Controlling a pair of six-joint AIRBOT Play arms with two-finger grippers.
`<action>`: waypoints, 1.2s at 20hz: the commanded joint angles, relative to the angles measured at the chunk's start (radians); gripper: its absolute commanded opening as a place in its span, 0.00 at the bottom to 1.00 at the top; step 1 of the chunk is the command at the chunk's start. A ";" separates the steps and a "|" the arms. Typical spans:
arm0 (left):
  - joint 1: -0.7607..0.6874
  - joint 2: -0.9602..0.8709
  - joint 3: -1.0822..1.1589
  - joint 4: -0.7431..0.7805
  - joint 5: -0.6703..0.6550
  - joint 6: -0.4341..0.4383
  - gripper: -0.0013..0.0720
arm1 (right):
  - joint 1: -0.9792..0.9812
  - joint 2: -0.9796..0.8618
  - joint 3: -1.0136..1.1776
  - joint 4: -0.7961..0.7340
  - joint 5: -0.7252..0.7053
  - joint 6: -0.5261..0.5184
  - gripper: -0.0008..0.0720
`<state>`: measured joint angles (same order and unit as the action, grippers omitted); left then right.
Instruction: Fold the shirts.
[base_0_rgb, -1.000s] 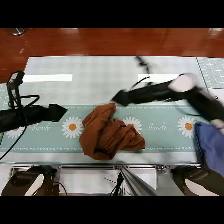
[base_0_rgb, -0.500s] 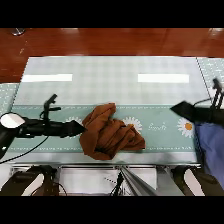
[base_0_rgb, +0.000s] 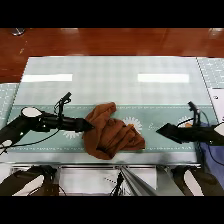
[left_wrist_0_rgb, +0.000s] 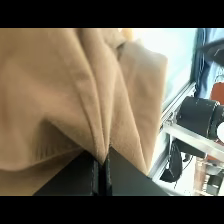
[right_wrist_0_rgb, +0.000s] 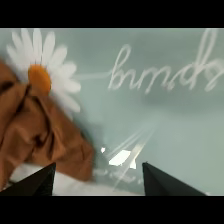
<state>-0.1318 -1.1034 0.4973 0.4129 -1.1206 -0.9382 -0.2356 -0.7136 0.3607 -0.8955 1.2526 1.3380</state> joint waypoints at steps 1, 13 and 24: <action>-0.003 -0.018 0.058 -0.014 0.010 0.032 0.05 | 0.115 0.002 -0.047 -0.001 0.032 0.039 0.86; -0.004 -0.018 0.070 -0.014 0.011 0.029 0.05 | 0.308 -0.256 -0.023 0.203 -0.213 -0.057 0.86; -0.004 -0.019 0.070 -0.014 0.013 0.029 0.05 | 0.308 -0.391 -0.020 0.291 -0.173 -0.140 0.84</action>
<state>-0.1352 -1.1213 0.5663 0.3992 -1.1072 -0.9092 0.0723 -1.0828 0.3401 -0.6136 1.0748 1.2144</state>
